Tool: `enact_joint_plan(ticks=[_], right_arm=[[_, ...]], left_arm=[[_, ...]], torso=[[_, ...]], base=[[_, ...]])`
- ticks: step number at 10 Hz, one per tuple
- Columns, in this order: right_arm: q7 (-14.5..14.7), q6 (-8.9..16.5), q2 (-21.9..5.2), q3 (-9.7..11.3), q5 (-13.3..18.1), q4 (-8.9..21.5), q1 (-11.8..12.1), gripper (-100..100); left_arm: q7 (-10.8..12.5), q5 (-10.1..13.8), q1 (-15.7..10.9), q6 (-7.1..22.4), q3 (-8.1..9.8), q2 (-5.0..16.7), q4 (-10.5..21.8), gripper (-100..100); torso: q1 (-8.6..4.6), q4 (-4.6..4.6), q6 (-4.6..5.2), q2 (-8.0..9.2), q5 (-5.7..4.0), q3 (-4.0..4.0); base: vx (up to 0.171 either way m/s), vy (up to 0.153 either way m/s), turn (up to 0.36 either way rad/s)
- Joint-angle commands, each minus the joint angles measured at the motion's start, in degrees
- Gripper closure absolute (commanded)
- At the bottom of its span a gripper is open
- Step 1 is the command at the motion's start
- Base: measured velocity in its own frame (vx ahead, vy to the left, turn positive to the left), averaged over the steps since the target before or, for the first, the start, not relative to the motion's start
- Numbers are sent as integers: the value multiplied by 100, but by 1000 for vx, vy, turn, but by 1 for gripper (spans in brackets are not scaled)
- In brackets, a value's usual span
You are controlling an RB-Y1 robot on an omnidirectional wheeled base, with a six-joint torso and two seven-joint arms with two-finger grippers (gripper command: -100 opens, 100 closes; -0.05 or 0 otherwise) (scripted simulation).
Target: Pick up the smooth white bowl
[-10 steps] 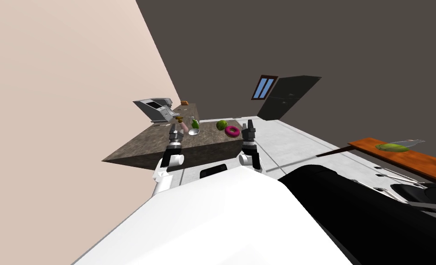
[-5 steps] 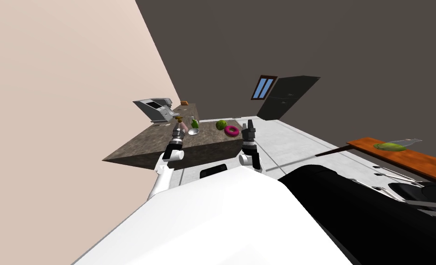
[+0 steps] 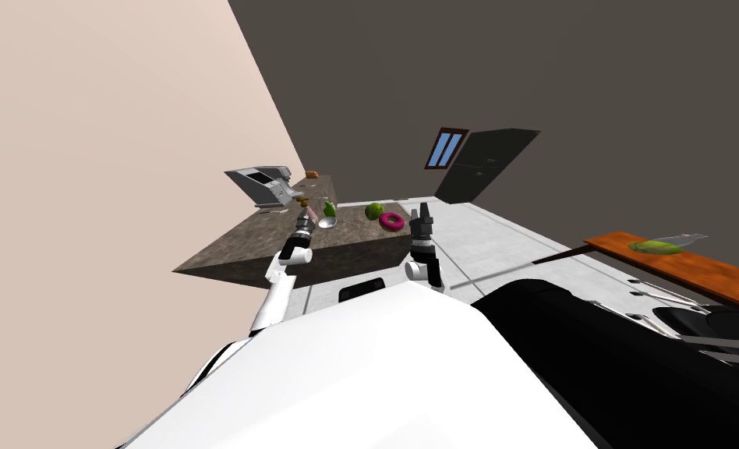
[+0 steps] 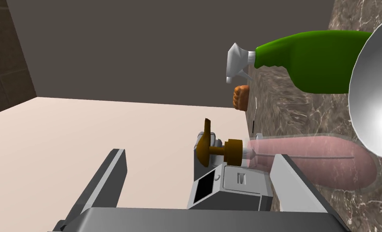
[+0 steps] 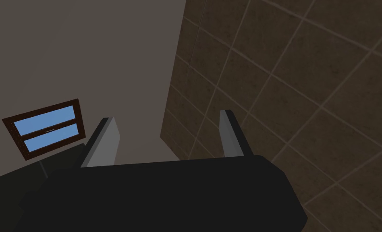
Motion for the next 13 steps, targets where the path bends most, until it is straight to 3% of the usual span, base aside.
enact_joint_plan(ticks=[1, 2, 3, 6, 7, 10, 11, 12, 13], right_arm=[[0, 0, 0, 0, 0, 0, 0, 0], [0, 0, 0, 0, 0, 0, 0, 0], [0, 0, 0, 0, 0, 0, 0, 0], [0, 0, 0, 0, 0, 0, 0, 0], [0, 0, 0, 0, 0, 0, 0, 0], [0, 0, 0, 0, 0, 0, 0, 0], [0, 0, 0, 0, 0, 0, 0, 0], [0, 0, 0, 0, 0, 0, 0, 0], [0, 0, 0, 0, 0, 0, 0, 0]], left_arm=[[22, 39, -286, 286, 32, 65, 286, -100], [22, 39, -341, 361, 32, 65, 455, -100], [45, 76, -605, 539, 68, 121, 704, -100], [69, 114, -960, 967, 105, 173, 1194, -100], [93, 154, -1223, 1140, 144, 222, 1433, -100], [118, 193, -1567, 1578, 184, 270, 1913, -100], [118, 193, -1567, 1578, 184, 270, 1988, -100], [143, 233, -1850, 1808, 226, 319, 2261, -100], [143, 233, -1864, 1880, 226, 319, 2369, -100]], torso=[[0, 0, 0, 0, 0, 0], [-2, 0, 0, 0, 0, 0], [0, -1, -1, 0, 0, -1], [-2, 0, 0, 1, -1, 0], [-1, 0, -1, 1, 0, 0], [-1, 1, -1, 3, 0, 2], [-1, 0, -1, 2, 0, 1], [1, -1, -2, -1, 0, -1], [0, 0, 0, 0, 0, 0]], base=[[-17, -16, -20], [-15, -12, -12], [-20, -13, -20], [-18, -13, -18], [-19, -12, -24], [-20, -13, -20], [-7, -7, -1], [-15, -11, -27], [-17, -11, -22]])
